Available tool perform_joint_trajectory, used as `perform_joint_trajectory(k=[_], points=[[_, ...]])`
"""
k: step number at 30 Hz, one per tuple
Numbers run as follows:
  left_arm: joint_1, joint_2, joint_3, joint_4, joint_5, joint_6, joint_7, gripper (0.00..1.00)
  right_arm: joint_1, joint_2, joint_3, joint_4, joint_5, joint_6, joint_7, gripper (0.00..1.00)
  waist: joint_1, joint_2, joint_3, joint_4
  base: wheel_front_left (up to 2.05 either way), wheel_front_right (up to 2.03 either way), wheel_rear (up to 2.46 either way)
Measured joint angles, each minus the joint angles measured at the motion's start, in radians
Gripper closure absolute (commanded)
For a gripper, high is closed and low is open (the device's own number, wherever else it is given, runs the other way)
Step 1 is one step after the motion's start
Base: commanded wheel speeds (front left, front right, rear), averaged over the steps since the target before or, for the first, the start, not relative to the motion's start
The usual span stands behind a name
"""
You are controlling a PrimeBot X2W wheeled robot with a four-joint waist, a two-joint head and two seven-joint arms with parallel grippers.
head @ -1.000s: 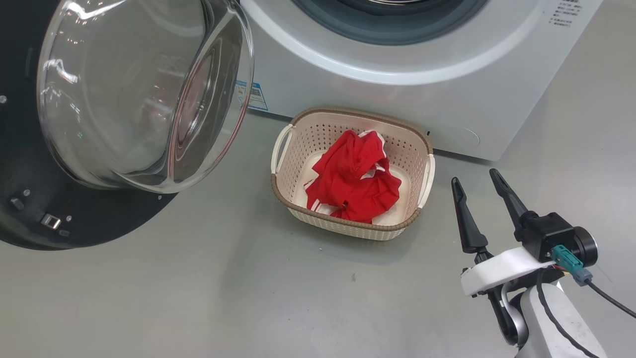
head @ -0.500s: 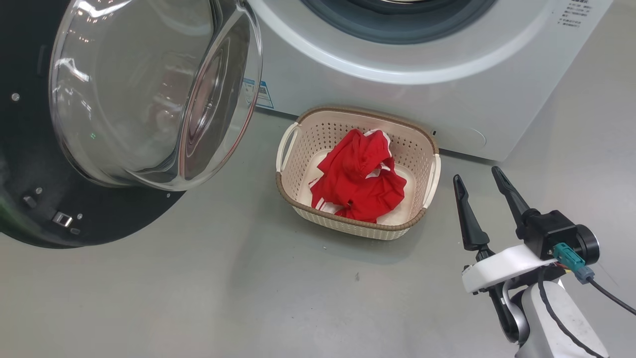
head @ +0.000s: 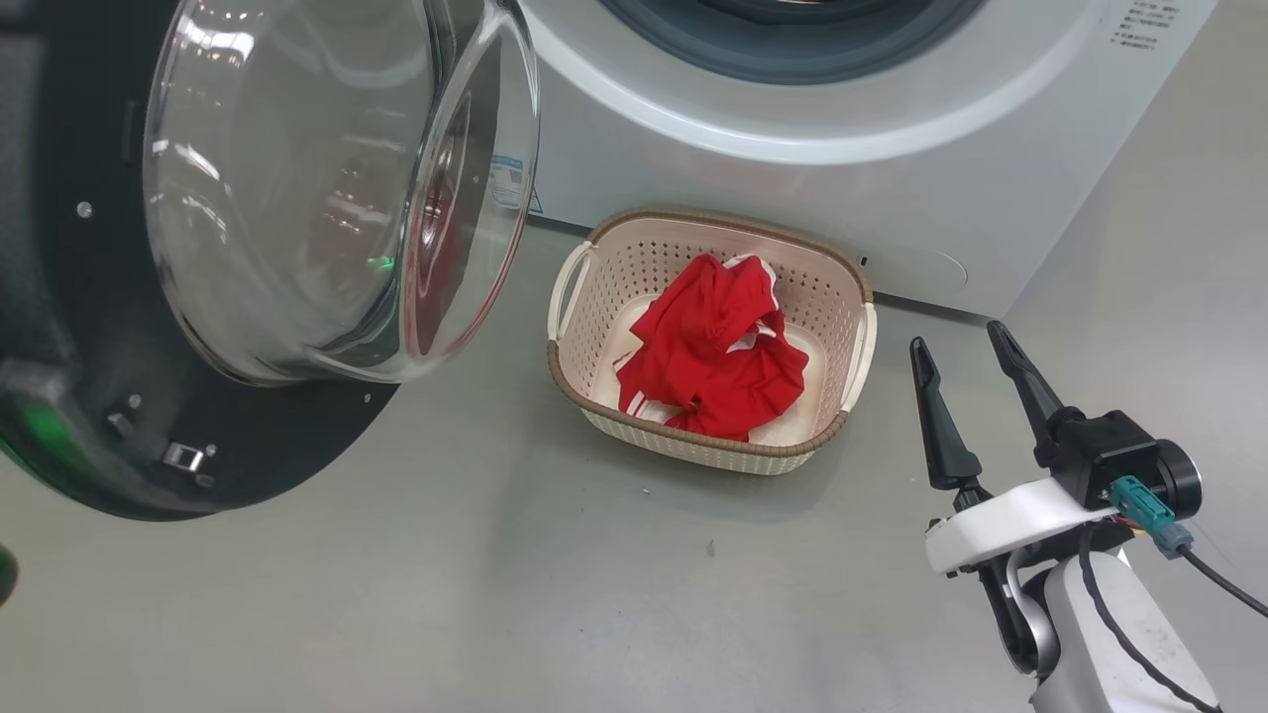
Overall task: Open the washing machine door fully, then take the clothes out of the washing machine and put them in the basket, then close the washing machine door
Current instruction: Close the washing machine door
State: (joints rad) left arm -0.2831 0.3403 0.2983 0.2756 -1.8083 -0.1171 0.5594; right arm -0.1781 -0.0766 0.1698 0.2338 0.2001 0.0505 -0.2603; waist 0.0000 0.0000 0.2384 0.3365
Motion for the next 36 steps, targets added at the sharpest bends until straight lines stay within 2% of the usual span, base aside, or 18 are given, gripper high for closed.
perform_joint_trajectory(k=[10,23,36], points=[[0.055,-0.036,0.011,-0.075,-0.06,-0.003,0.077,1.0,-0.02,0.001,0.0,-0.008,0.0,0.0,0.0,0.0,0.0,0.0,0.012,-0.029,0.0,0.0,0.0],[0.136,-0.077,0.052,-0.264,-0.11,-0.003,0.173,1.0,-0.028,0.007,-0.009,-0.022,0.002,-0.007,0.0,0.0,0.0,0.0,0.026,-0.096,0.0,0.0,0.0],[0.198,-0.126,-0.003,-0.428,-0.111,-0.003,0.273,1.0,-0.039,0.012,-0.022,-0.03,0.004,-0.011,0.0,0.0,0.0,0.0,0.039,-0.158,0.0,0.0,0.0]])
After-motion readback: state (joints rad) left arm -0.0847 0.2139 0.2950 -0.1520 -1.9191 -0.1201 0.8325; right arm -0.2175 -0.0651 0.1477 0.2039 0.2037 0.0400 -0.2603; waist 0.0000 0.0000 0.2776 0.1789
